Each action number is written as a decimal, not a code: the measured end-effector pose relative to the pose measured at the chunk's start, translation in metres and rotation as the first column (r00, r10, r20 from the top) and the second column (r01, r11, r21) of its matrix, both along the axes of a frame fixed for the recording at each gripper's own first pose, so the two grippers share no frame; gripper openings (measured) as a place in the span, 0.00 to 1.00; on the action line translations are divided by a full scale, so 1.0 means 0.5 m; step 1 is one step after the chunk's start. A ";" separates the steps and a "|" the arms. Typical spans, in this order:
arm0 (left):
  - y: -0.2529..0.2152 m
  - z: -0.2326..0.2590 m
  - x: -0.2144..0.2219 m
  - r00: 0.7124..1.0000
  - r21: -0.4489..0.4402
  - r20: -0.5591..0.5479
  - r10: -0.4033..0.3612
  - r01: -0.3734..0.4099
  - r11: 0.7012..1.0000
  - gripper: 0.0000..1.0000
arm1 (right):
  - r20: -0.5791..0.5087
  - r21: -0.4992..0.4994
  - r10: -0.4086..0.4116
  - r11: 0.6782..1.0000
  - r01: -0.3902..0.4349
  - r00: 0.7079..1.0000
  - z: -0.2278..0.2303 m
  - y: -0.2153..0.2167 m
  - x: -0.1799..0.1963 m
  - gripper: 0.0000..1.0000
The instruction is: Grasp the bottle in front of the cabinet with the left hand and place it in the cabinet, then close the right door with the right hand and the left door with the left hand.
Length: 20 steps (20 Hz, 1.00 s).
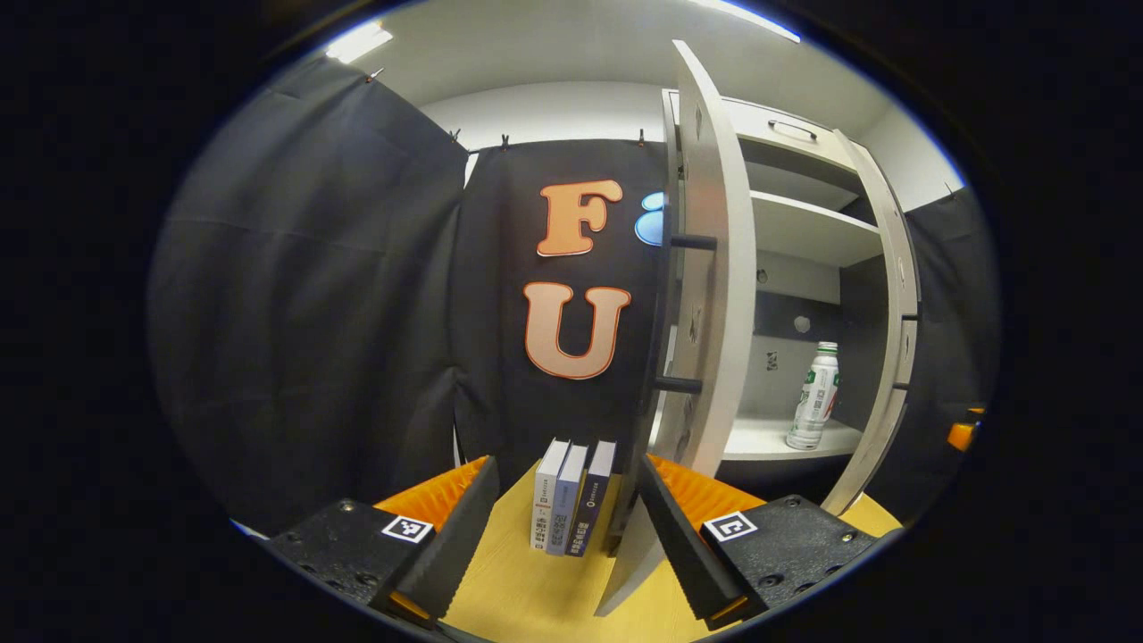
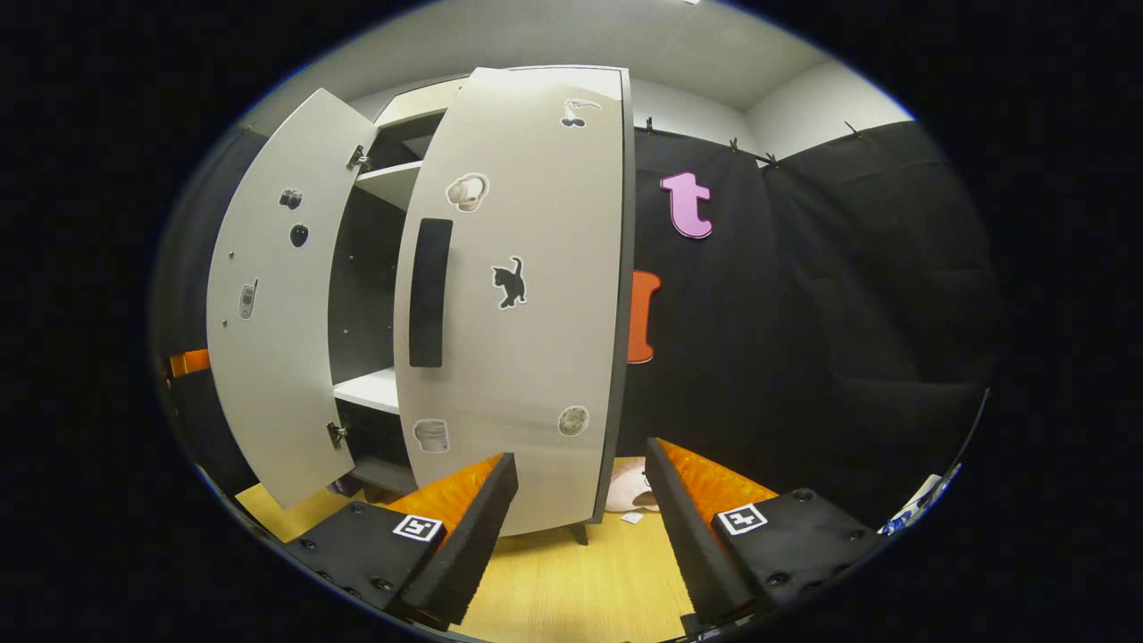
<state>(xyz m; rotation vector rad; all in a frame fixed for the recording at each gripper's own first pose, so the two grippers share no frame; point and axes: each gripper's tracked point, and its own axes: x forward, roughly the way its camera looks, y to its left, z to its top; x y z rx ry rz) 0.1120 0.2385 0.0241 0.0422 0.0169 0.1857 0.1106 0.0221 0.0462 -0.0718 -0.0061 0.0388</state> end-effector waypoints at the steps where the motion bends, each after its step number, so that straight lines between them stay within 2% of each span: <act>1: 0.004 -0.010 0.009 1.000 0.000 -0.010 0.003 -0.003 1.000 0.95 | 0.005 0.002 -0.005 1.000 0.005 1.000 0.006 -0.007 -0.005 0.95; 7: 0.009 -0.035 0.027 0.999 0.015 -0.040 0.019 -0.018 1.000 0.95 | 0.028 0.006 -0.039 0.999 0.039 0.999 0.021 -0.049 -0.022 0.95; 9: 0.004 -0.040 0.029 0.999 -0.011 -0.044 0.015 -0.016 1.000 0.95 | 0.029 0.005 -0.046 0.999 0.046 0.999 0.019 -0.055 -0.022 0.95; 10: 0.000 -0.042 0.028 0.999 -0.028 -0.050 0.005 -0.006 1.000 0.92 | 0.027 0.011 -0.042 0.999 0.042 0.999 0.019 -0.055 -0.024 0.95; 12: -0.019 -0.048 0.027 0.998 -0.043 -0.057 -0.021 0.019 0.999 0.94 | 0.027 0.016 -0.040 0.999 0.040 0.999 0.017 -0.057 -0.024 0.96; 13: -0.032 -0.049 0.029 0.998 -0.049 -0.059 -0.036 0.033 0.998 0.91 | 0.028 0.012 -0.041 0.999 0.041 0.999 0.018 -0.059 -0.024 0.96; 15: -0.066 -0.058 0.033 0.995 -0.068 -0.067 -0.067 0.063 0.996 0.94 | 0.030 0.006 -0.038 0.999 0.038 0.999 0.019 -0.060 -0.025 0.95; 20: -0.177 -0.075 0.050 0.980 -0.094 -0.073 -0.186 0.179 0.979 0.91 | 0.042 0.011 -0.042 0.999 0.041 0.998 0.027 -0.075 -0.025 0.96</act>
